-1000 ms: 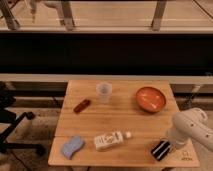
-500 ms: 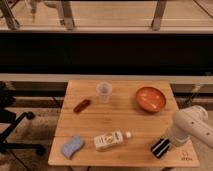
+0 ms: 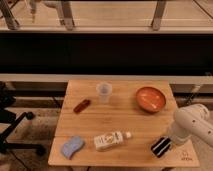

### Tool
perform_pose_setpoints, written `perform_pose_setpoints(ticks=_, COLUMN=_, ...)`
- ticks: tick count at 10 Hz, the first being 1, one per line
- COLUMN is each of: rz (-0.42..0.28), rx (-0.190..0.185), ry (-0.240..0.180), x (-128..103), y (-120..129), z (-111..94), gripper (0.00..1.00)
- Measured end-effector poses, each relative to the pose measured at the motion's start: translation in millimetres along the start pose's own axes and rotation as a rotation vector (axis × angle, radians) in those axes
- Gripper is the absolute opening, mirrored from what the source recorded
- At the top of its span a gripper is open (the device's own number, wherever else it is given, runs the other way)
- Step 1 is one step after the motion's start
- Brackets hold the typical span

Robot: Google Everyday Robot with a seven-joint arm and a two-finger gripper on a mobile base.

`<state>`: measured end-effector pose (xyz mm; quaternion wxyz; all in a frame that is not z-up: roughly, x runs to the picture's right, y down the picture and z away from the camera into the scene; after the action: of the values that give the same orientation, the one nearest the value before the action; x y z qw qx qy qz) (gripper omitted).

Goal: Place the eraser on the white sponge

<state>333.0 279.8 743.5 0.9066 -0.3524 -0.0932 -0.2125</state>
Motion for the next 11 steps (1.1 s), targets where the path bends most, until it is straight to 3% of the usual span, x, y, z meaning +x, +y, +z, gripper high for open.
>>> perform_pose_setpoints(ticks=5, rz=0.004, rx=0.008, ry=-0.004, x=-7.7, y=-8.0, z=-13.4, gripper=0.03)
perform_pose_setpoints(ticks=7, rz=0.004, rx=0.009, ry=-0.012, x=-10.5, y=-9.3, z=-6.0, gripper=0.03)
perform_pose_setpoints(ticks=10, rz=0.004, rx=0.024, ry=-0.035, x=-9.3, y=-16.2, z=-2.5, gripper=0.16)
perform_pose_setpoints(ticks=11, rz=0.003, rx=0.023, ry=-0.034, x=-10.7, y=-14.5, z=-5.4, gripper=0.14)
